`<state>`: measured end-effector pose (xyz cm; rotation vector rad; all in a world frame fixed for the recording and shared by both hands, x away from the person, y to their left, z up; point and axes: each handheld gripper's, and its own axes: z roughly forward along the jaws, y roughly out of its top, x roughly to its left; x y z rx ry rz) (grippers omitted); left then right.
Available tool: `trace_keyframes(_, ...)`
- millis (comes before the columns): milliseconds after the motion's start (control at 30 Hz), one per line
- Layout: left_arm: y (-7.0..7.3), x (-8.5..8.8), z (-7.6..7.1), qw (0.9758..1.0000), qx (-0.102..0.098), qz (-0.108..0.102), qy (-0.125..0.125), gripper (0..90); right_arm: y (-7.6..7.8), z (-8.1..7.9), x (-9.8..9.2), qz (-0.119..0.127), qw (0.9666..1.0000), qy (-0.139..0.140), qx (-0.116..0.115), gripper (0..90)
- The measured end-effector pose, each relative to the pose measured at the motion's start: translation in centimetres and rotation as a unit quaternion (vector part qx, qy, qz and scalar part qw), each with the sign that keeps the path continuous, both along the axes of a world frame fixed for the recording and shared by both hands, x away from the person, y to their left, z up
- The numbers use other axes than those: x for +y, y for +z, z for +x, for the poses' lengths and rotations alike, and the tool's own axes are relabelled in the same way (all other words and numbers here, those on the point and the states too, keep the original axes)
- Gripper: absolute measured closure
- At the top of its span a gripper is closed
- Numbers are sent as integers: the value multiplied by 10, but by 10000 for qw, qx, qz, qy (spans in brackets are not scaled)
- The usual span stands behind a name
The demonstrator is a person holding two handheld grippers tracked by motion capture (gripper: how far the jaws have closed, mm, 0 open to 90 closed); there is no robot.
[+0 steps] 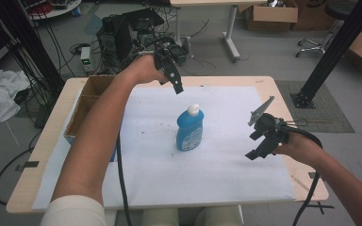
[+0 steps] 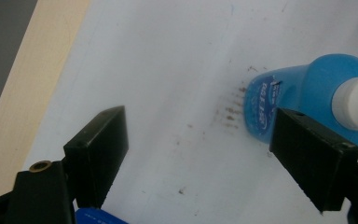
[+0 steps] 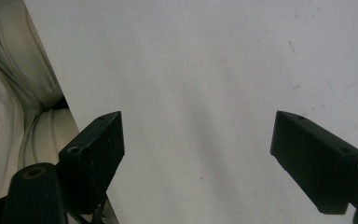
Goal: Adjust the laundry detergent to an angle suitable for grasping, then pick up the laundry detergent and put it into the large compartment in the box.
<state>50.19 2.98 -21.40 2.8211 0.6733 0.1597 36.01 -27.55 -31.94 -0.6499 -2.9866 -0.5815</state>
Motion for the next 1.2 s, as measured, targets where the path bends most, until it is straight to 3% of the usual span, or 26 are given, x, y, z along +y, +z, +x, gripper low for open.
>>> trace_keyframes(733, -5, -7, 5, 10000, 42, 26, 43, 198, -3, 3, -6, 14, 10000, -24, -19, 174)
trace_keyframes(1200, 9, -9, -6, 9999, -7, -55, 152, 194, -2, 3, -8, -3, 10000, 8, -39, 175)
